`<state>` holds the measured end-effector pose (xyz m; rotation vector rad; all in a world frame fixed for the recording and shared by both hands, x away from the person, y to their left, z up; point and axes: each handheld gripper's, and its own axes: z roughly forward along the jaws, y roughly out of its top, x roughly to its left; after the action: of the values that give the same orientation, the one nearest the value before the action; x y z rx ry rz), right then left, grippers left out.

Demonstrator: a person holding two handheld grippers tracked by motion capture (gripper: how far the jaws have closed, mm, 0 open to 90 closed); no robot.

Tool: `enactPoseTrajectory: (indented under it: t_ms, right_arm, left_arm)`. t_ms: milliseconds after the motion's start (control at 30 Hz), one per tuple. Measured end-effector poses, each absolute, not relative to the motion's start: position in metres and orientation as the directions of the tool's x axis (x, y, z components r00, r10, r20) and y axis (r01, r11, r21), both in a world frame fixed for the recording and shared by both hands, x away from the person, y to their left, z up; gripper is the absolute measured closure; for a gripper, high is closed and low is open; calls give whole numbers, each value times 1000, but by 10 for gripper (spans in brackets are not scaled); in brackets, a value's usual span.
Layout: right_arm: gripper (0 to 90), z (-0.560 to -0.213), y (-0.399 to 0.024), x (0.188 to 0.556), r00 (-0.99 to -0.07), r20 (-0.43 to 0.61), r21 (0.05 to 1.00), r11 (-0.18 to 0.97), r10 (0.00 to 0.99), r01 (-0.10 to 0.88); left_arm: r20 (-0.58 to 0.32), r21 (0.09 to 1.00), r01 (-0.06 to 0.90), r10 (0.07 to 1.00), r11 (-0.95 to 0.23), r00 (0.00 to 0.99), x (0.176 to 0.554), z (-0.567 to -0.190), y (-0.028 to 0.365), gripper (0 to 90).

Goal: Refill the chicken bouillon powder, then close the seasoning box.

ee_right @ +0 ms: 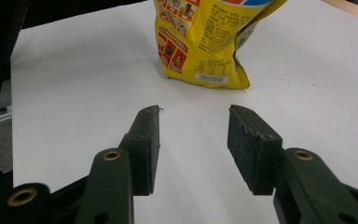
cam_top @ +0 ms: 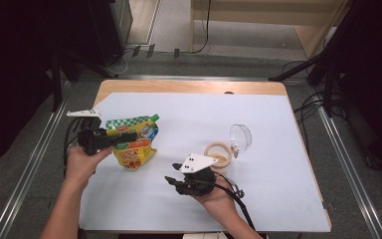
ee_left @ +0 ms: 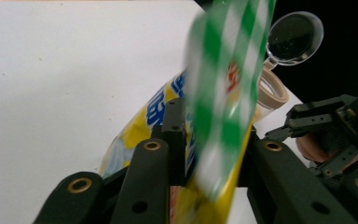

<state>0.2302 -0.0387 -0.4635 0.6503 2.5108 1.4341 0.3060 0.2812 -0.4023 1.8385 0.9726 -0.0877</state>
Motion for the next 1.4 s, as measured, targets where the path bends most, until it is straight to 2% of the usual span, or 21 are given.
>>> enactPoseTrajectory:
  t_ms: [467, 667, 1000, 1400]
  right_arm:
    - [559, -461, -42, 234, -890, 70, 846, 446, 452, 293]
    - [559, -460, -40, 234, -894, 85, 835, 459, 440, 305]
    - [557, -459, -38, 234, -903, 90, 821, 483, 419, 306]
    - [556, -453, -41, 237, -903, 101, 818, 482, 418, 315]
  left_arm:
    - [-424, 762, 627, 605, -164, 674, 300, -374, 280, 630]
    - [-433, 760, 632, 608, -151, 666, 300, -365, 283, 523]
    - [-401, 754, 635, 649, -167, 647, 299, -343, 285, 505]
    - [-387, 763, 628, 672, -152, 632, 319, -326, 289, 489]
